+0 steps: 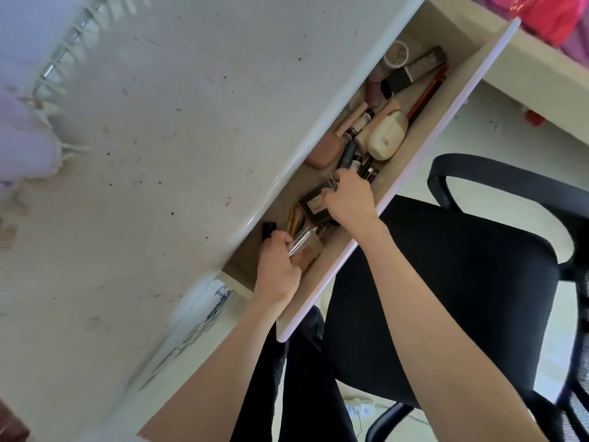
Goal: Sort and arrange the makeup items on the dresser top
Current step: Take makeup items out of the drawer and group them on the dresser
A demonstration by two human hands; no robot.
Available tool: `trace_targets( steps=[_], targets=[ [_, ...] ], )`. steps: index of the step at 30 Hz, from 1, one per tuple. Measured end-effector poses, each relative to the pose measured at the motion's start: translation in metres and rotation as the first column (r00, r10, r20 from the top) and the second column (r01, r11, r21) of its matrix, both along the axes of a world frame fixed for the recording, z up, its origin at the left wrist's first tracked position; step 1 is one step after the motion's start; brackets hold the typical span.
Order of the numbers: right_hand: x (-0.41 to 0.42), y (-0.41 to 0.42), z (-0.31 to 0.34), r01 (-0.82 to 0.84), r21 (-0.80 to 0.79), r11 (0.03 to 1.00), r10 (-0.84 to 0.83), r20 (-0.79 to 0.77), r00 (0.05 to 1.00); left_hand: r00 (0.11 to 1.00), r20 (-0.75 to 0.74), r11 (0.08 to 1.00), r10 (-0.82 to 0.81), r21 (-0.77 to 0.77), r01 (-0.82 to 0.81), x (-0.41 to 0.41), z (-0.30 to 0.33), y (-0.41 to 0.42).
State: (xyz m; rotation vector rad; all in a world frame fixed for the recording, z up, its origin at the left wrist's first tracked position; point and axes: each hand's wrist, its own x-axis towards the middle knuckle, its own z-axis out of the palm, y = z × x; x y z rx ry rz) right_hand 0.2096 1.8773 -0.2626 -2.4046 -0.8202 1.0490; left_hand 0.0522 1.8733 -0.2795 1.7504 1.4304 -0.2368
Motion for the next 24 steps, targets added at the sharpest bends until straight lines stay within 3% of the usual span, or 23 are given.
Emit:
trace_targets(
  steps=[4, 8, 11, 14, 19, 24],
  targets=[
    [-0.005, -0.017, 0.031, 0.118, 0.127, 0.985, -0.121, 0.019, 0.992, 0.998, 0.031, 0.998, -0.052, 0.034, 0.051, -0.002, 0.026, 0.0],
    [-0.022, -0.021, 0.061, 0.225, 0.362, 0.905, -0.235, -0.019, 0.972, 0.992, 0.114, 0.993, -0.049, 0.11, 0.036, -0.017, 0.055, 0.009],
    [-0.041, -0.01, 0.083, 0.213, 0.467, 0.858, -0.226, -0.028, 0.974, 0.974, 0.216, 0.987, 0.061, 0.129, -0.091, -0.037, 0.079, 0.019],
    [-0.066, 0.012, 0.097, 0.212, 0.518, 0.829, -0.183, -0.106, 0.977, 0.904, 0.333, 0.943, 0.269, 0.098, -0.317, -0.072, 0.099, 0.036],
    [-0.136, 0.063, 0.109, 0.175, 0.493, 0.852, -0.038, -0.275, 0.961, 0.726, 0.393, 0.731, 0.564, 0.17, -0.661, -0.156, 0.11, 0.072],
    [-0.218, 0.124, 0.098, 0.222, 0.273, 0.936, -0.029, -0.569, 0.821, 0.491, 0.386, 0.463, 0.781, 0.169, -0.87, -0.255, 0.097, 0.114]
  ],
)
